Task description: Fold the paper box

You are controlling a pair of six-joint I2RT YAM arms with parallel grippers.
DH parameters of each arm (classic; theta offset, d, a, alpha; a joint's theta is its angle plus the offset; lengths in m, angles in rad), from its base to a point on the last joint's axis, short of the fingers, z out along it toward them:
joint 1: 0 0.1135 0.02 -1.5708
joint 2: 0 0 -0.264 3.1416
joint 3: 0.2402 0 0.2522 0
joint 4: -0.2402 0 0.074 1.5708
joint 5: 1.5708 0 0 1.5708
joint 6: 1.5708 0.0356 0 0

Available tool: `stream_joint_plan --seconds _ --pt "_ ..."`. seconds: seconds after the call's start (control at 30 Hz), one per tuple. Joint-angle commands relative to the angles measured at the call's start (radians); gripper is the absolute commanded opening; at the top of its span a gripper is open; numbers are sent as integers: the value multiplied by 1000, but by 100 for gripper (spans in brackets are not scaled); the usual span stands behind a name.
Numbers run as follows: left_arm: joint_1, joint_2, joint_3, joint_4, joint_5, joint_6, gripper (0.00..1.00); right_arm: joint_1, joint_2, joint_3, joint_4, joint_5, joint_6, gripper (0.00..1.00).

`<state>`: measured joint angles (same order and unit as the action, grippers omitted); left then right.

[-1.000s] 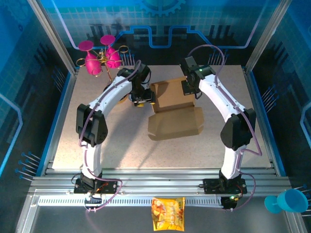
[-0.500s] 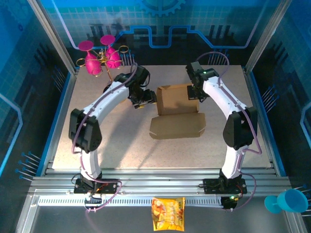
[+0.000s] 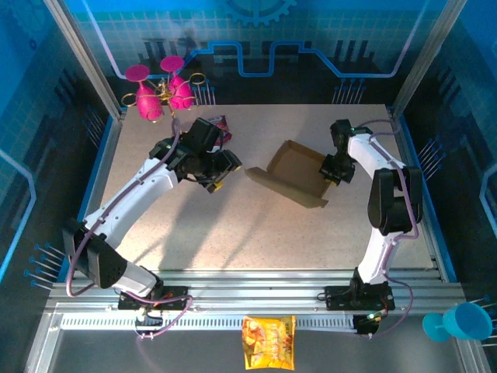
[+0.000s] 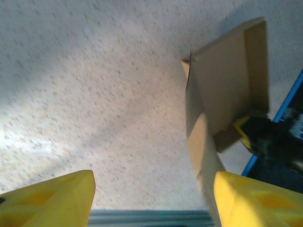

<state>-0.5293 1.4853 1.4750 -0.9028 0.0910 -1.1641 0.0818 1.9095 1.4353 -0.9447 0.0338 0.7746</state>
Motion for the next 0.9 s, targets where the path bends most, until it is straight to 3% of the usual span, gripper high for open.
stream_joint_plan --seconds 0.0,0.2,0.37,0.5,0.57,0.63,0.77,0.83,0.87 --pt "-69 -11 59 31 -35 -158 99 3 -28 -97 102 -151 233 0" --pt "-152 153 310 -166 -107 -211 99 51 -36 -92 93 -96 325 0" --pt "-169 233 395 -170 -140 -217 93 81 -61 -164 152 -129 467 0" --pt "-181 236 447 -222 -261 -60 85 89 -97 -245 245 -185 627 0" --pt "-180 210 407 -127 -231 104 76 94 -106 -247 247 -196 699 0" --pt "-185 155 290 45 -126 275 57 106 -121 -251 247 -200 804 0" --pt "-199 53 42 254 -33 421 35 141 -161 -269 296 -196 1009 0" --pt "-203 14 -56 306 -17 462 37 154 -170 -268 332 -196 1095 0" --pt "-206 1 -92 338 -4 480 44 158 -164 -255 329 -203 1120 0"
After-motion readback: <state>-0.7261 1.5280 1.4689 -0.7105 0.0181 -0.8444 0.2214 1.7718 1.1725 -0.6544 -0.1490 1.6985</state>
